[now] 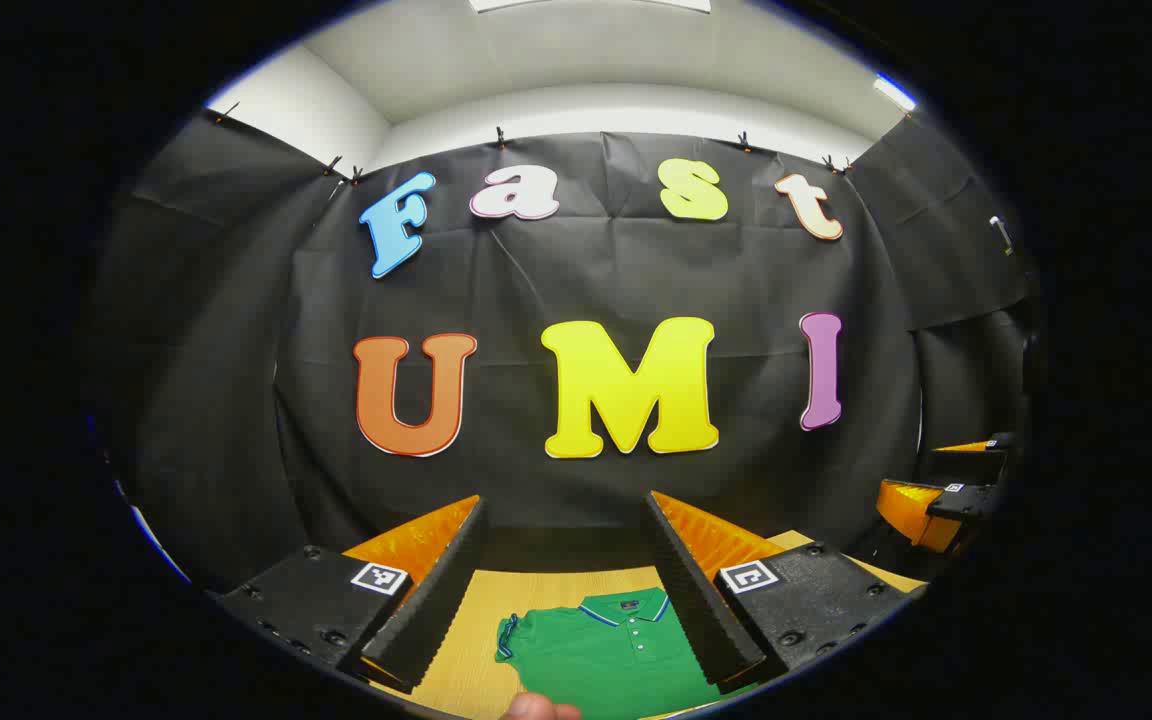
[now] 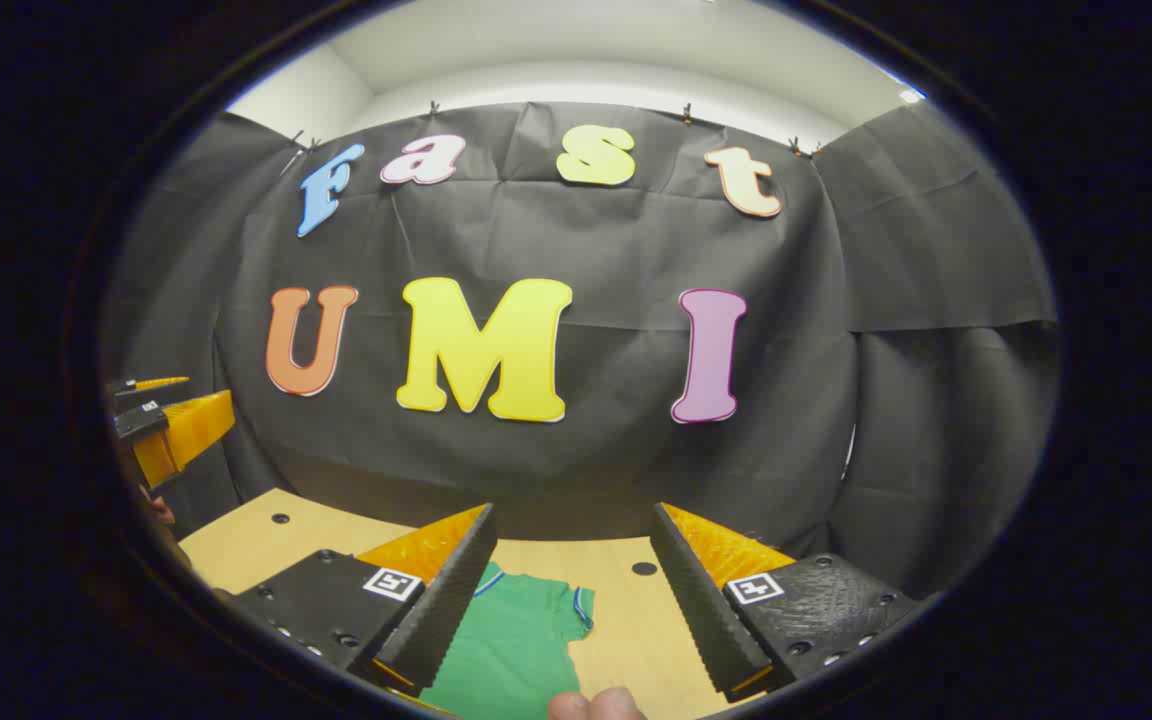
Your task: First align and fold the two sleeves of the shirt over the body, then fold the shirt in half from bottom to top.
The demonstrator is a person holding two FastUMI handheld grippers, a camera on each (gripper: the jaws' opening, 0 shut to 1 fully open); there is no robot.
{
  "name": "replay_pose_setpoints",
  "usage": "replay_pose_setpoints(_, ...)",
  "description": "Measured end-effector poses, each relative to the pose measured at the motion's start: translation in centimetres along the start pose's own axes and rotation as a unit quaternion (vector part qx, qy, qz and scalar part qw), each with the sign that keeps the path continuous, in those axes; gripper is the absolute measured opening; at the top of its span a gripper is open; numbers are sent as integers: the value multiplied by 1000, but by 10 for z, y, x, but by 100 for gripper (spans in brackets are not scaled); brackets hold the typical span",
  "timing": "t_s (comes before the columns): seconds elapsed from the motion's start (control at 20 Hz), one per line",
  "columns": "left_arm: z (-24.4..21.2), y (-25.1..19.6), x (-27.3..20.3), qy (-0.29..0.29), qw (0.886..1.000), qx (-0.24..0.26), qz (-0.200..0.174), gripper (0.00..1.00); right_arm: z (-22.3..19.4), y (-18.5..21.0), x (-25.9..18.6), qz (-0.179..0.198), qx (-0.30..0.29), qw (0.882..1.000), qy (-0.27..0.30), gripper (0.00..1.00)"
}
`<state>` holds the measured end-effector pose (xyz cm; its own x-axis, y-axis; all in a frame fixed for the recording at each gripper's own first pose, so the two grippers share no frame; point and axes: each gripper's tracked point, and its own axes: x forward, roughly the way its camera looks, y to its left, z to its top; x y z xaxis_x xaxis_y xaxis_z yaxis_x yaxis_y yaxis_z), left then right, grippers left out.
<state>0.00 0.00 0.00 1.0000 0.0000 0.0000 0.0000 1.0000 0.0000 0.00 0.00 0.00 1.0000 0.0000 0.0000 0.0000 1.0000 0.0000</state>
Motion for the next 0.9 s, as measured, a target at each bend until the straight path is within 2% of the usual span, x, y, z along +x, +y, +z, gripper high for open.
replay_pose_setpoints(0.1, 0, -6, 1, 2, 1000, 0, -8, 97, -8, 0, 2, -2, -2, 1000, 14, 97)
replay_pose_setpoints(0.3, -4, -6, 1, 6, 1000, 5, -16, 97, -28, 7, -8, -12, -1, 999, 49, 95)
replay_pose_setpoints(0.35, -6, -7, 1, 10, 1000, 4, -18, 97, -30, 11, -9, -9, -12, 999, 52, 97)
replay_pose_setpoints(0.4, -8, -5, 0, 13, 1000, 3, -18, 100, -28, 13, -10, -7, -21, 999, 49, 95)
replay_pose_setpoints(0.5, -10, -3, 1, 18, 1000, 2, -17, 98, -22, 21, -10, -2, -25, 999, 42, 95)
replay_pose_setpoints(0.8, -12, -1, 3, 18, 1000, -2, -8, 98, -13, 51, -14, 49, -57, 997, 18, 97)
replay_pose_setpoints(0.9, -16, -1, 4, 20, 1000, -10, -3, 98, -11, 51, -14, 62, -63, 996, 10, 95)
